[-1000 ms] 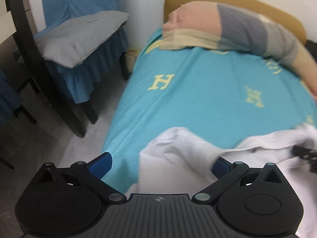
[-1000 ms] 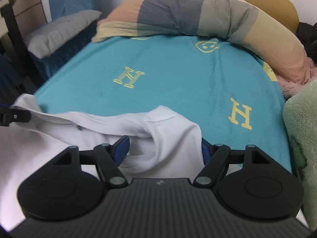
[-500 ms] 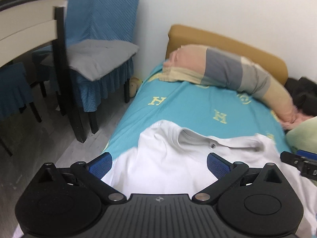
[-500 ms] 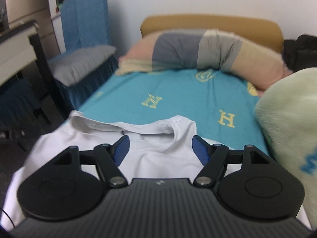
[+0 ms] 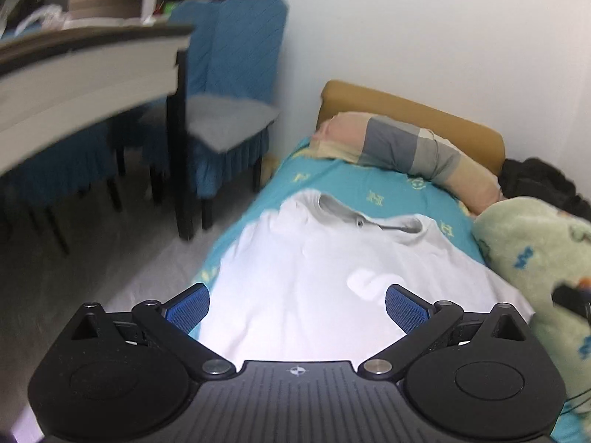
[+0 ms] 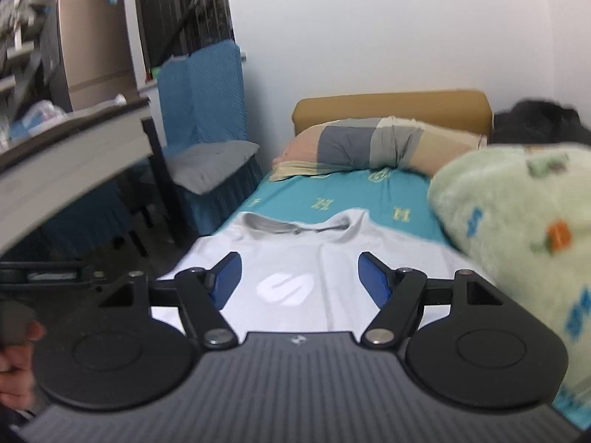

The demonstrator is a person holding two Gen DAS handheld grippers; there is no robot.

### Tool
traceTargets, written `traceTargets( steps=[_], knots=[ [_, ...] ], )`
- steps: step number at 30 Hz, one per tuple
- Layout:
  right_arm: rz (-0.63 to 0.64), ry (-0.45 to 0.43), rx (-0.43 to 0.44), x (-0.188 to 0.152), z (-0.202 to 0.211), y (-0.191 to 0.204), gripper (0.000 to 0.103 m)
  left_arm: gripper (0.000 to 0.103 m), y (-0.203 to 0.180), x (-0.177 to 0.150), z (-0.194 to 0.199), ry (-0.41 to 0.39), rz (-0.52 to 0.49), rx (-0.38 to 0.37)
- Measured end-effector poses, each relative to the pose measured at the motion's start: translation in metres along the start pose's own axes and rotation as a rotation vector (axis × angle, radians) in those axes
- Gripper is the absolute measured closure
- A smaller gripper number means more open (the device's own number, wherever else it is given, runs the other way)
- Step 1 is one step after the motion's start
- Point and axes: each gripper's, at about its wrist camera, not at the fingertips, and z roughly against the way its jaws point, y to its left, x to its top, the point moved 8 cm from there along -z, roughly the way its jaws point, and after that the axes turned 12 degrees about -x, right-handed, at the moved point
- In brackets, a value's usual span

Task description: Fold clothes

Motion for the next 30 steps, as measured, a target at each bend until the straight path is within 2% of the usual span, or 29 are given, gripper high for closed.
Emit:
traceTargets(
  steps=[3,8,12,16,20,25,27,30],
  knots=[
    [-0.027,0.018,0.002,-0.013,0.019,-0.005,0.031,0.001,0.005,-0.006,0.009,0.005,0.034,-0.011],
    [-0.022,0.019,-0.015,-0.045,0.024,-0.011,0.031,0.001,0.02,-0.02,0.007,0.026,0.063,-0.022],
    [-0.01,0.002,-0.014,-0.066,0.015,-0.022,0.031,0.002,0.042,-0.03,-0.019,0.059,0.108,0.008],
    [-0.07,0.038,-0.013,-0.081,-0.007,-0.037,0.031,0.004,0.067,-0.036,-0.049,0.082,0.174,0.047],
    [-0.072,0.054,-0.023,-0.091,-0.026,-0.042,0.031,0.004,0.098,-0.033,-0.078,0.062,0.21,0.105],
    [-0.093,0.081,-0.006,-0.097,-0.051,-0.041,0.031,0.005,0.14,-0.023,-0.105,-0.007,0.272,0.145],
    [-0.117,0.097,-0.001,-0.1,-0.062,-0.042,0.031,0.007,0.155,-0.024,-0.118,-0.021,0.318,0.14],
    [-0.138,0.121,-0.007,-0.107,-0.079,-0.044,0.031,0.016,0.168,-0.029,-0.138,-0.026,0.371,0.102]
  ],
)
